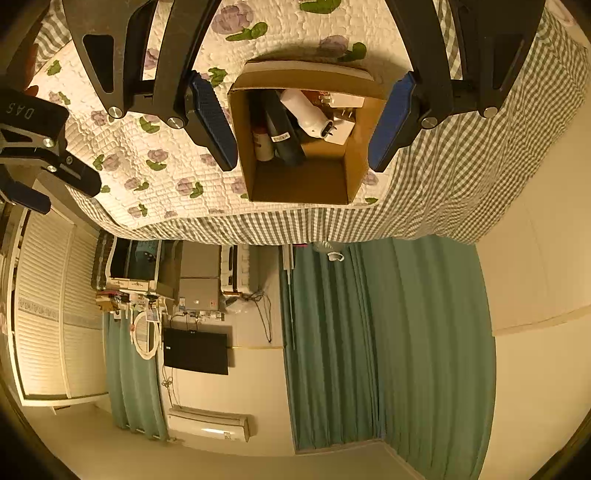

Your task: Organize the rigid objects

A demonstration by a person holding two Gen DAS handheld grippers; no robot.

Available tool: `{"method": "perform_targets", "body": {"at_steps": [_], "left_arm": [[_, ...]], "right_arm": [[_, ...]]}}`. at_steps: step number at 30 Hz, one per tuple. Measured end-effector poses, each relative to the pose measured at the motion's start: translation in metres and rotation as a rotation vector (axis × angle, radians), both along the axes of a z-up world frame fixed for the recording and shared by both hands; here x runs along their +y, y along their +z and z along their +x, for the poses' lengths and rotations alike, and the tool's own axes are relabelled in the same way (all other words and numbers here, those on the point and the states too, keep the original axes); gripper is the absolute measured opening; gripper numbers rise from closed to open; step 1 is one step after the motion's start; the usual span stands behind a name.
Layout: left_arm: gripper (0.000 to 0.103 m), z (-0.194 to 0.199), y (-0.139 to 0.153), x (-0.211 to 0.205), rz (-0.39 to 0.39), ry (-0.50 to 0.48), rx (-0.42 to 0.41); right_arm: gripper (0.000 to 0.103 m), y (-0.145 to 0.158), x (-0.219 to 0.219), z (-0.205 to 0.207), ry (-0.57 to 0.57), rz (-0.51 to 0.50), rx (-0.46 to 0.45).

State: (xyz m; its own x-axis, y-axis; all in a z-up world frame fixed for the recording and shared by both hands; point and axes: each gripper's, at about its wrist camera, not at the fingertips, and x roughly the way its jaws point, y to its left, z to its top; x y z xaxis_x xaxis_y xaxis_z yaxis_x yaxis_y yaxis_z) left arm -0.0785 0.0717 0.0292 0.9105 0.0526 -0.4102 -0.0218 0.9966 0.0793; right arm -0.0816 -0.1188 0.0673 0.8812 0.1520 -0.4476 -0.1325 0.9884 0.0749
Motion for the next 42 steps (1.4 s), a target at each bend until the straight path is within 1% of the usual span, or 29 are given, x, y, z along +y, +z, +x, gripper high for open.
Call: {"method": "perform_targets", "body": {"at_steps": [9, 18, 22, 42], "left_arm": [[0.076, 0.002, -0.005, 0.002, -0.013, 0.003, 0.029], [0.076, 0.003, -0.008, 0.003, -0.014, 0.002, 0.047], [0.076, 0.004, -0.009, 0.005, -0.028, 0.001, 0.056], [0.076, 0.004, -0.006, 0.006, -0.034, -0.002, 0.055]], "right_arm": [[0.103, -0.009, 0.007, 0.003, 0.011, -0.021, 0.023], [0.103, -0.01, 0.01, 0.003, 0.009, -0.028, 0.022], [0.103, -0.009, 0.01, 0.003, 0.01, -0.03, 0.022], [0.103, -0.011, 0.009, 0.004, 0.003, -0.03, 0.027]]}}
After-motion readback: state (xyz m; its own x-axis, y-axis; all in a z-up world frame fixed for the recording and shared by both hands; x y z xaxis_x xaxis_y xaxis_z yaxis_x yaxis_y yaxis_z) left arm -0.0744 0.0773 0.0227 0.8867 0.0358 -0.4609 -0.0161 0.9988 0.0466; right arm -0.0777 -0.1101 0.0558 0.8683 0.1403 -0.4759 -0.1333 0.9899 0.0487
